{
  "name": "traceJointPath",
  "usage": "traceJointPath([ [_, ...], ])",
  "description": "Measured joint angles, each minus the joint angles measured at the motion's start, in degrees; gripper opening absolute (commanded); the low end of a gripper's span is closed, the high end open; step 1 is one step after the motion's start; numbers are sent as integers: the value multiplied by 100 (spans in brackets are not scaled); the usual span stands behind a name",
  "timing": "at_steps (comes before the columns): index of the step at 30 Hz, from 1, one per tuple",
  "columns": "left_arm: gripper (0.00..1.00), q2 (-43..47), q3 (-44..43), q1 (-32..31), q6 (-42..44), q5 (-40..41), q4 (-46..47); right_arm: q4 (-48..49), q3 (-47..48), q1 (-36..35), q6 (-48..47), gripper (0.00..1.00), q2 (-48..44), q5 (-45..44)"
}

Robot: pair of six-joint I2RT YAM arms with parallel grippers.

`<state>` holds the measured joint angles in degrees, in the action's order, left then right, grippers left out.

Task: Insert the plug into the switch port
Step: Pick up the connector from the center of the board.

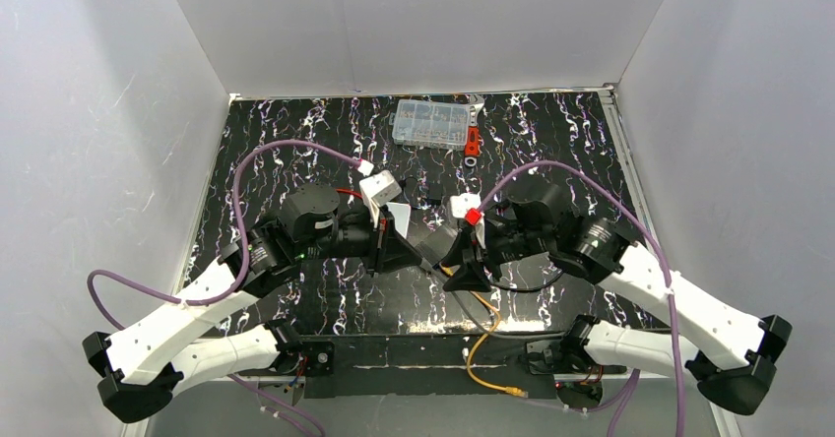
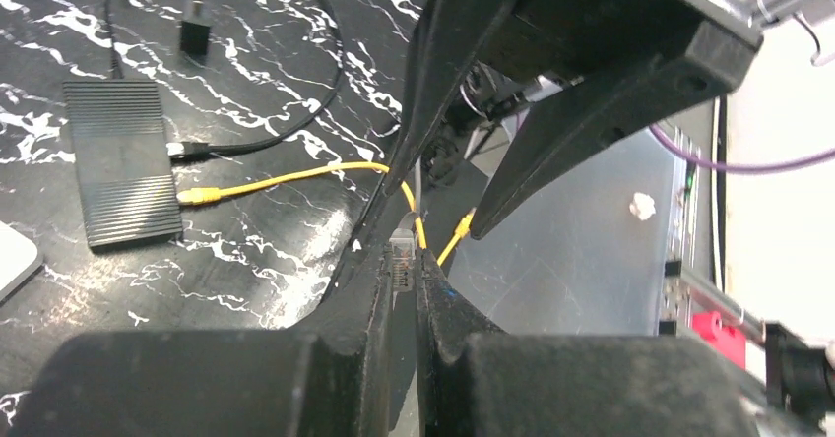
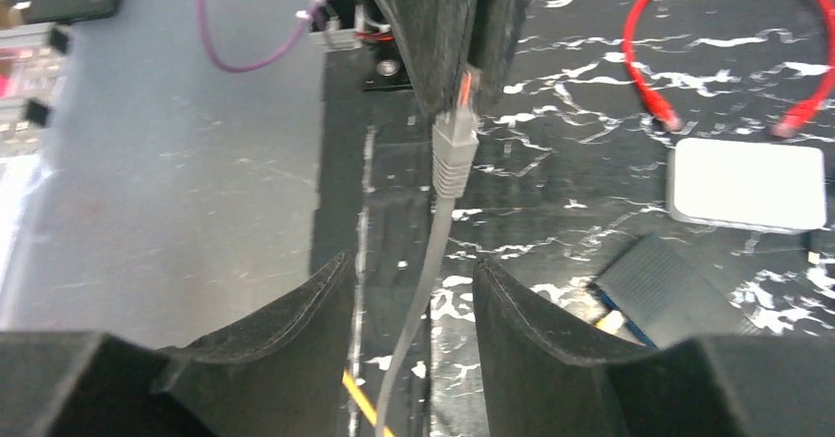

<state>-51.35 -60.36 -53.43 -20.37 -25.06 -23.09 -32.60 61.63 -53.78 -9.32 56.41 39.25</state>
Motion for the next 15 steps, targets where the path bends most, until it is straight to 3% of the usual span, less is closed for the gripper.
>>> traceJointPath([
  [15,0,-35,256,6,-1749,1408,-21,2438,-1643,-315,-207,49,-1015,-2056],
])
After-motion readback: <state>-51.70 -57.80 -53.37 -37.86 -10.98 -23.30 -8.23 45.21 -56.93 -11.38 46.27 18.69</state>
